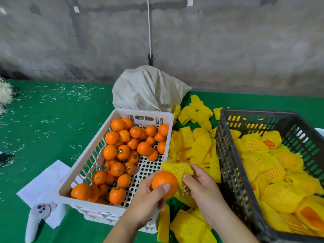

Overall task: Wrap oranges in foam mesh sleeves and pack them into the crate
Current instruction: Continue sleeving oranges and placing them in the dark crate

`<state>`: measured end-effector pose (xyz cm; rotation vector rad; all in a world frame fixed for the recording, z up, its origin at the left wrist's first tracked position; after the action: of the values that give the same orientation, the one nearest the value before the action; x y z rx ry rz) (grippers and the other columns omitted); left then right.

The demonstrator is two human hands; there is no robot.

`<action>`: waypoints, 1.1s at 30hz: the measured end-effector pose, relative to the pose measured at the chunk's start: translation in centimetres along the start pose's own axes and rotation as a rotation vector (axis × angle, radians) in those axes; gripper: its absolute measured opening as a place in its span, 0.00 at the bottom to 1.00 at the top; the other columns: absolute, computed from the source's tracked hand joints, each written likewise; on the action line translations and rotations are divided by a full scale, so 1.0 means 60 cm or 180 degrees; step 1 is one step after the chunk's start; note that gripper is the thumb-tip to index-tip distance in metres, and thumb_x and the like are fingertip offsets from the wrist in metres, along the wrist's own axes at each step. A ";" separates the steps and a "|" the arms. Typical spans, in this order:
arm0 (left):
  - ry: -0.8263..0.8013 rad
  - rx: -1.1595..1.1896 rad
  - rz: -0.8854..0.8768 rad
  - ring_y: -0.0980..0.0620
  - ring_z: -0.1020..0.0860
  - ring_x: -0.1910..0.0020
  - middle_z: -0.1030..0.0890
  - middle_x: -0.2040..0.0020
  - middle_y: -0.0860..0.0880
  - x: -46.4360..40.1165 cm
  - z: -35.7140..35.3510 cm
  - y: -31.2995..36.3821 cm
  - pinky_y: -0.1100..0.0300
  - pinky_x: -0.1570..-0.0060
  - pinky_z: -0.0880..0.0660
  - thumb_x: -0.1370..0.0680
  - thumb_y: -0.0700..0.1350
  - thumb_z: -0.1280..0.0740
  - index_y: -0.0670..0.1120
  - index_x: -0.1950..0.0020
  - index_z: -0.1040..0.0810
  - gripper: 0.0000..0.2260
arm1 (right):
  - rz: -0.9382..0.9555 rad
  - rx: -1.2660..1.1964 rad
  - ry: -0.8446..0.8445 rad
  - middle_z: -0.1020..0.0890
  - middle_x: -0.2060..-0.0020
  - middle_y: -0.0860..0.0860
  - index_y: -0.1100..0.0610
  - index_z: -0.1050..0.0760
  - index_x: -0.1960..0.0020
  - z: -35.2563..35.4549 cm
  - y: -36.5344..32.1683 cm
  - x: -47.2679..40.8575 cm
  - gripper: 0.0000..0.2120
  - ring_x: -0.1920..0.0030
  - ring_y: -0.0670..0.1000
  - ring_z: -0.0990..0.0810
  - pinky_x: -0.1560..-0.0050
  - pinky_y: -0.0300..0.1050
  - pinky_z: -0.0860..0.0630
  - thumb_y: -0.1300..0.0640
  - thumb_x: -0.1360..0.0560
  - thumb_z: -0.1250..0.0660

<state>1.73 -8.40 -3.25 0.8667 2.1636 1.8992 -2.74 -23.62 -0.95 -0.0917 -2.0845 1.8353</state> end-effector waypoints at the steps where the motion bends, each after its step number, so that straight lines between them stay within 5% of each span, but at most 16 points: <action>1: -0.0067 -0.0049 -0.0052 0.46 0.24 0.62 0.17 0.55 0.50 0.000 -0.003 0.001 0.60 0.68 0.28 0.35 0.61 0.23 0.60 0.41 0.15 0.23 | 0.0001 0.0133 0.0061 0.14 0.45 0.47 0.40 0.20 0.39 -0.001 0.005 0.002 0.12 0.44 0.53 0.16 0.38 0.59 0.20 0.54 0.19 0.33; 6: -0.0114 -0.0195 -0.0097 0.51 0.23 0.66 0.17 0.54 0.51 0.003 -0.004 -0.004 0.60 0.67 0.26 0.33 0.62 0.22 0.59 0.38 0.17 0.25 | -0.0080 0.0334 0.0341 0.21 0.41 0.36 0.34 0.25 0.39 0.010 0.019 0.002 0.10 0.41 0.40 0.23 0.43 0.43 0.26 0.45 0.19 0.34; 10: -0.0179 -0.0572 -0.0250 0.54 0.18 0.58 0.19 0.44 0.57 0.010 -0.008 -0.001 0.60 0.60 0.24 0.32 0.59 0.24 0.62 0.33 0.22 0.27 | -0.0034 0.0082 0.1134 0.18 0.50 0.49 0.39 0.23 0.46 0.049 0.018 -0.001 0.13 0.57 0.48 0.20 0.59 0.45 0.25 0.57 0.19 0.39; 13: -0.0313 -0.0555 -0.0202 0.48 0.17 0.52 0.21 0.35 0.52 0.014 -0.006 -0.002 0.57 0.59 0.23 0.32 0.57 0.23 0.58 0.32 0.21 0.28 | 0.0264 0.0534 0.1534 0.26 0.44 0.50 0.42 0.26 0.43 0.056 0.011 -0.003 0.13 0.50 0.52 0.22 0.52 0.51 0.22 0.61 0.19 0.37; 16: -0.0569 -0.0570 -0.0233 0.45 0.17 0.40 0.27 0.26 0.61 0.015 -0.011 -0.002 0.52 0.56 0.22 0.31 0.55 0.24 0.56 0.33 0.20 0.26 | 0.0600 0.1055 0.1326 0.23 0.48 0.44 0.43 0.28 0.43 0.022 -0.003 -0.006 0.12 0.48 0.48 0.21 0.51 0.46 0.23 0.57 0.20 0.31; 18: -0.0653 -0.0543 -0.0164 0.45 0.16 0.41 0.29 0.24 0.59 0.013 -0.011 -0.007 0.53 0.58 0.23 0.31 0.55 0.23 0.55 0.32 0.19 0.27 | 0.0648 0.1428 0.1287 0.21 0.52 0.42 0.44 0.28 0.43 0.009 -0.002 -0.008 0.13 0.51 0.47 0.21 0.54 0.45 0.23 0.56 0.21 0.28; 21: -0.0603 -0.0456 -0.0190 0.44 0.18 0.53 0.23 0.30 0.51 0.010 -0.009 -0.007 0.58 0.63 0.24 0.30 0.55 0.22 0.54 0.32 0.18 0.26 | 0.0751 0.1736 0.1206 0.22 0.53 0.40 0.44 0.29 0.48 0.002 -0.004 -0.010 0.11 0.52 0.43 0.23 0.56 0.41 0.26 0.54 0.22 0.27; 24: -0.0245 -0.0221 -0.0232 0.47 0.21 0.65 0.15 0.48 0.49 0.007 0.002 -0.009 0.56 0.64 0.24 0.32 0.58 0.21 0.58 0.33 0.18 0.27 | 0.0896 0.1487 0.0999 0.20 0.52 0.39 0.44 0.24 0.51 0.003 -0.012 -0.007 0.08 0.48 0.38 0.23 0.53 0.32 0.28 0.55 0.22 0.27; 28: -0.0024 -0.0133 -0.0411 0.50 0.19 0.60 0.16 0.52 0.53 0.004 0.009 -0.012 0.57 0.57 0.21 0.31 0.61 0.20 0.67 0.35 0.24 0.26 | 0.1021 0.1390 0.0792 0.20 0.52 0.34 0.41 0.23 0.51 -0.005 -0.018 0.010 0.12 0.49 0.38 0.22 0.55 0.34 0.24 0.60 0.21 0.30; 33: 0.0144 -0.0246 -0.0966 0.54 0.22 0.58 0.24 0.48 0.45 0.018 0.010 0.015 0.60 0.60 0.23 0.27 0.60 0.24 0.66 0.41 0.37 0.24 | 0.1512 0.1658 0.0976 0.21 0.50 0.35 0.38 0.26 0.52 -0.029 -0.031 0.050 0.20 0.49 0.41 0.22 0.53 0.40 0.22 0.66 0.24 0.31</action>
<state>1.42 -7.32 -2.22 0.4543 2.0888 1.8498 -4.64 -21.39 1.70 -0.7308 -1.4035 2.3946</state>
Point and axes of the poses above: each hand's wrist, its own x-axis away from the middle knuckle, its own z-axis out of the back of the hand, y = z × x, the point moved 9 cm from there along -x, towards the middle knuckle
